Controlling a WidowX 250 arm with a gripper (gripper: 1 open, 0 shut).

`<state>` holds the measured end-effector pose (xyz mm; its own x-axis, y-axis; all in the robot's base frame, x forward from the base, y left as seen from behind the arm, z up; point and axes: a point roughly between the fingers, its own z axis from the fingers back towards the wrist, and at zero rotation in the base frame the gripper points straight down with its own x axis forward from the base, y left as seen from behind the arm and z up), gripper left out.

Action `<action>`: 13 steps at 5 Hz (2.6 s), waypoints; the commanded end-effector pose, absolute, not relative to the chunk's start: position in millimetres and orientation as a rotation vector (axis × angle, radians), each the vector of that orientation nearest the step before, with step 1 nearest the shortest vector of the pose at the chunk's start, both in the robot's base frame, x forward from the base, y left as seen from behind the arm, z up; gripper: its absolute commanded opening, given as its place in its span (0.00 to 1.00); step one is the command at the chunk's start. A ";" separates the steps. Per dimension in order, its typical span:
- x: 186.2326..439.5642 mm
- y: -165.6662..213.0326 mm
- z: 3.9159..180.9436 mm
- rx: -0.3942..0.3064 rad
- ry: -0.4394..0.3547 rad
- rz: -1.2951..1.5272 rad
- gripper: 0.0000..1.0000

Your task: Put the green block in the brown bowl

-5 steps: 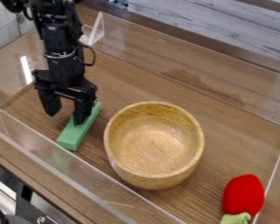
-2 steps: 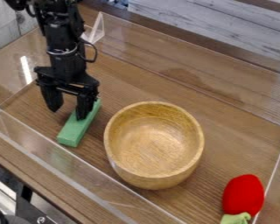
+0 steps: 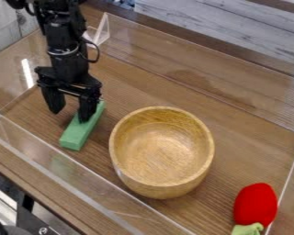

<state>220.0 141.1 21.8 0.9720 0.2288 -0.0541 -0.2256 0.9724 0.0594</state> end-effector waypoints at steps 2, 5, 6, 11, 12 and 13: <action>208.0 122.1 3.9 0.063 0.129 0.295 1.00; 198.3 114.4 1.2 0.064 0.170 0.212 1.00; 191.6 99.1 0.7 0.051 0.185 0.265 1.00; 186.2 69.6 26.7 0.050 0.196 0.297 0.00; 186.1 70.1 43.5 0.072 0.157 0.281 0.00; 187.0 66.3 64.5 0.106 0.112 0.272 0.00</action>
